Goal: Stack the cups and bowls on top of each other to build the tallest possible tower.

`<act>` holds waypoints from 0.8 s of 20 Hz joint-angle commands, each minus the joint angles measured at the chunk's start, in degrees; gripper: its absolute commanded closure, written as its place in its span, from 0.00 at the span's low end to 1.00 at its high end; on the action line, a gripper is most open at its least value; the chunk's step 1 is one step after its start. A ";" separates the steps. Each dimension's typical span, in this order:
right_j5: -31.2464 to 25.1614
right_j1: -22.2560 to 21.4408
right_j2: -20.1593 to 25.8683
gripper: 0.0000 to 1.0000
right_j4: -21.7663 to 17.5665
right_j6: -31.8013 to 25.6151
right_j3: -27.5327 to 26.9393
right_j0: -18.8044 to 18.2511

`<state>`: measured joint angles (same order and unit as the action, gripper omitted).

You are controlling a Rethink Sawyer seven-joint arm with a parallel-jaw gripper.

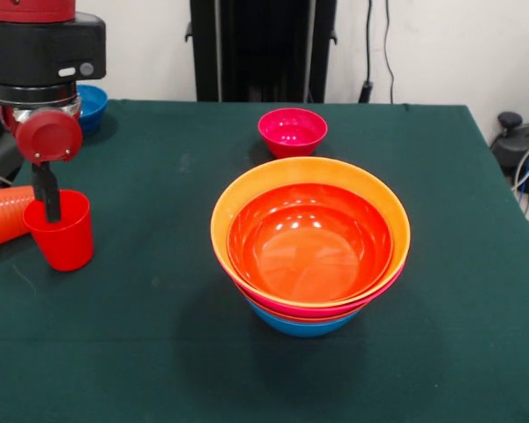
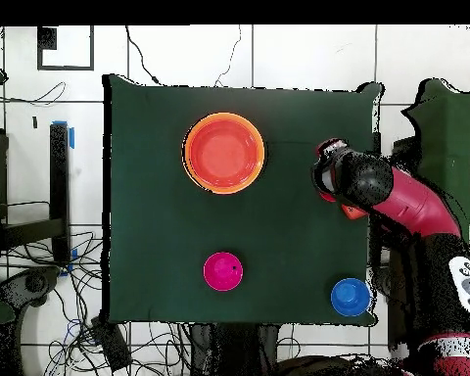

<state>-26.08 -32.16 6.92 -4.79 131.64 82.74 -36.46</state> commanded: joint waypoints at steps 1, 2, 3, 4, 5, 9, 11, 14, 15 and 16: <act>-2.55 5.98 4.85 0.00 -4.45 -7.56 0.41 -1.32; -2.49 6.39 5.22 0.00 -4.50 -7.65 0.47 -1.59; -2.24 6.74 5.56 0.00 -4.60 -7.59 0.65 -1.86; -1.87 6.99 5.88 0.00 -4.70 -7.46 0.89 -2.10; -1.49 7.24 6.20 0.00 -4.81 -7.33 1.14 -2.34; -0.94 8.14 7.28 0.00 -5.13 -7.28 1.25 -2.92; -0.21 9.00 8.05 0.00 -5.20 -7.39 1.26 -3.37; 0.38 10.34 9.37 0.00 -5.19 -7.79 1.44 -4.23; 0.68 10.72 9.79 0.00 -5.15 -7.79 1.61 -4.51; 1.24 11.15 10.31 0.00 -5.05 -7.60 1.82 -4.82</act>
<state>-26.07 -25.61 9.25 -6.15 131.64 82.74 -41.49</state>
